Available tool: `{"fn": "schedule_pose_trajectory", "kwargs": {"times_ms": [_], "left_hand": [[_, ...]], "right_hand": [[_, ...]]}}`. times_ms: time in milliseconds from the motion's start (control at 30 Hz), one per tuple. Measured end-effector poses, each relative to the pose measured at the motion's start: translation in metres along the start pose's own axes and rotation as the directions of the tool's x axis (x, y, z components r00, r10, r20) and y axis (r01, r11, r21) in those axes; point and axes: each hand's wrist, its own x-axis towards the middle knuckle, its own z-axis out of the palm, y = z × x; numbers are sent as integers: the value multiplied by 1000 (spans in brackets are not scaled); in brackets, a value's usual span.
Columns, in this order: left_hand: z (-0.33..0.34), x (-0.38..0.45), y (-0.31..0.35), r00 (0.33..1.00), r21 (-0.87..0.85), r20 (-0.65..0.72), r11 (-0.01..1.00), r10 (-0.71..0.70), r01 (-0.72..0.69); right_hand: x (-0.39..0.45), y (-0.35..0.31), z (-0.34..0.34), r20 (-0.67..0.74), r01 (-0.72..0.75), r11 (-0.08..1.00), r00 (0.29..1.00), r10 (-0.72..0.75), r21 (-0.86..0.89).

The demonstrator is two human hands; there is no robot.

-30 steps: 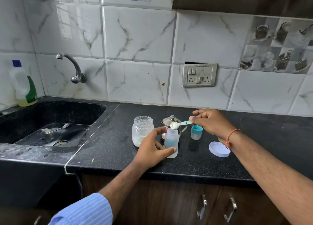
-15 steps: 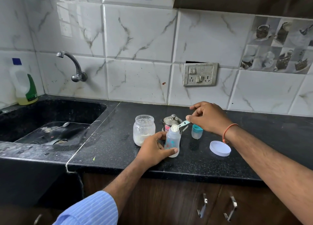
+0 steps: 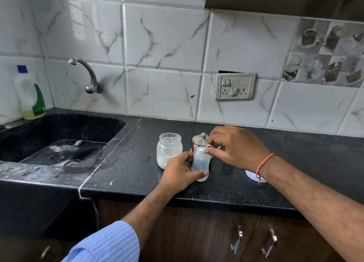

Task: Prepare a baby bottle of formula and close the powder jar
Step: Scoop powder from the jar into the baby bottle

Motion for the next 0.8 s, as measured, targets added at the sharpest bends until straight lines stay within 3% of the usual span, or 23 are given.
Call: {"fn": "schedule_pose_trajectory", "kwargs": {"times_ms": [167,800], "left_hand": [[1,1,0,1000,5,-6,1000,-11,12],[0,2,-2,999,1,-9,999,-37,37]], "right_hand": [[-10,5,8,-150,44,999,988,-41,17],[-13,1,17,-234,19,1000,972,-17,7]]}}
